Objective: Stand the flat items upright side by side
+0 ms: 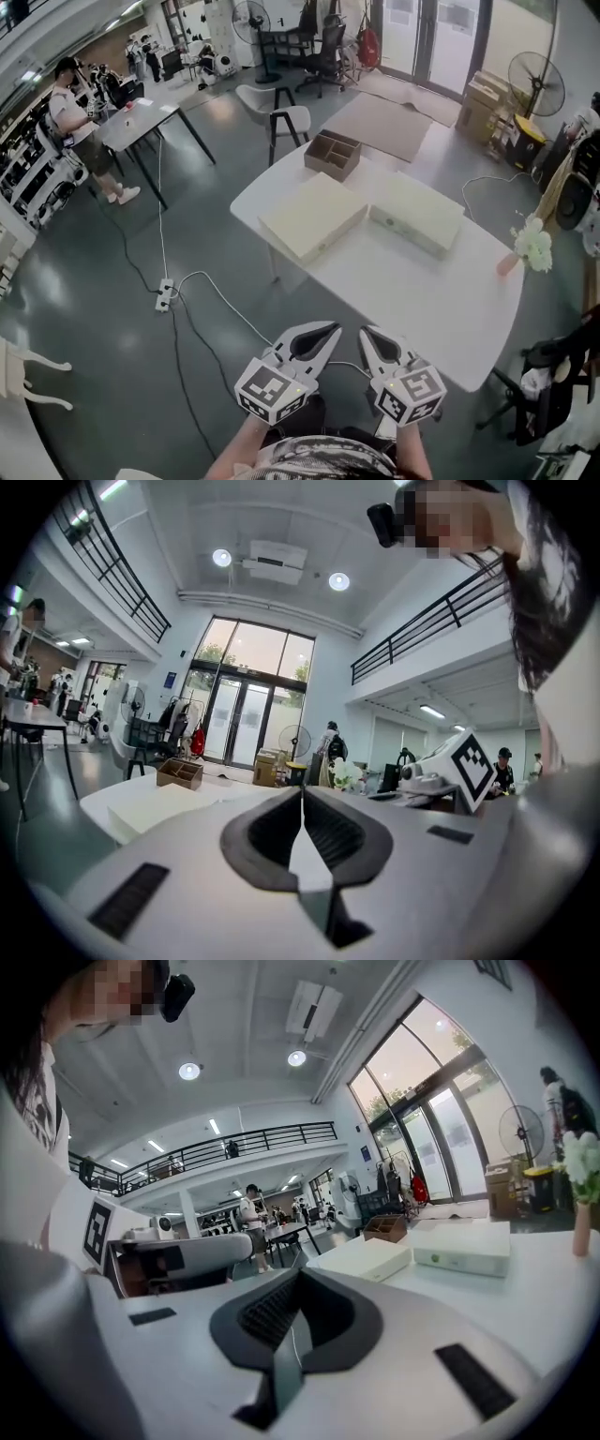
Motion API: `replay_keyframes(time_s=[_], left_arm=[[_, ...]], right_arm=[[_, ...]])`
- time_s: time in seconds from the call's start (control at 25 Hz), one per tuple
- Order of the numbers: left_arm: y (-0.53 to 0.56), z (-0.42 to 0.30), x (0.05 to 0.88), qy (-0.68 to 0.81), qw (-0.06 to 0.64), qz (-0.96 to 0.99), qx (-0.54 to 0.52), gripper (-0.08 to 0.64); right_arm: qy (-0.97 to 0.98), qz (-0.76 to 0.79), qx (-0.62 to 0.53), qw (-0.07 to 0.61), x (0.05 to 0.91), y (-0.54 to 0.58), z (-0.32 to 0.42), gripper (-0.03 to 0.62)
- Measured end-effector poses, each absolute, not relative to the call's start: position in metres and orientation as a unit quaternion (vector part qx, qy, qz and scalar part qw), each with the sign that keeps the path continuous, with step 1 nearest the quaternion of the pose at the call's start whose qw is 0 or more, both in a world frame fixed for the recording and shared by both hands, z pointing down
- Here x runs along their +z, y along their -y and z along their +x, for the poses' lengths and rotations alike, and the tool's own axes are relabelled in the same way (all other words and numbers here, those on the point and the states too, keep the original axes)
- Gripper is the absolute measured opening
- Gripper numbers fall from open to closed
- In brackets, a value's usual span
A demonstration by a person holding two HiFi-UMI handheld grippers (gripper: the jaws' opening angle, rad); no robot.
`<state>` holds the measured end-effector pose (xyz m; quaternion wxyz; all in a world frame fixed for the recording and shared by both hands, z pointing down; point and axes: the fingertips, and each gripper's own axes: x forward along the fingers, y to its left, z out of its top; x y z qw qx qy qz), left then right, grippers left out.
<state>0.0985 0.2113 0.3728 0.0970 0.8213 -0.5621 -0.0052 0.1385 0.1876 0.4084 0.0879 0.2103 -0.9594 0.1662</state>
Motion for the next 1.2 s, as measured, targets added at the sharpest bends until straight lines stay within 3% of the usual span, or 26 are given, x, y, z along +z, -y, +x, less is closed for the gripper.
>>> replay_keyframes(time_s=[0.52,1.2], left_arm=[[-0.160,0.001,0.393,0.534,0.121,0.837,0.004,0.014],[-0.112,0.001,0.425,0.507,0.162,0.847,0.001,0.014]], right_arm=[[0.945,0.252,0.181,0.104,0.420,-0.141,0.052,-0.002],[0.917,0.326,0.206,0.102,0.437,-0.076,0.085,0.000]])
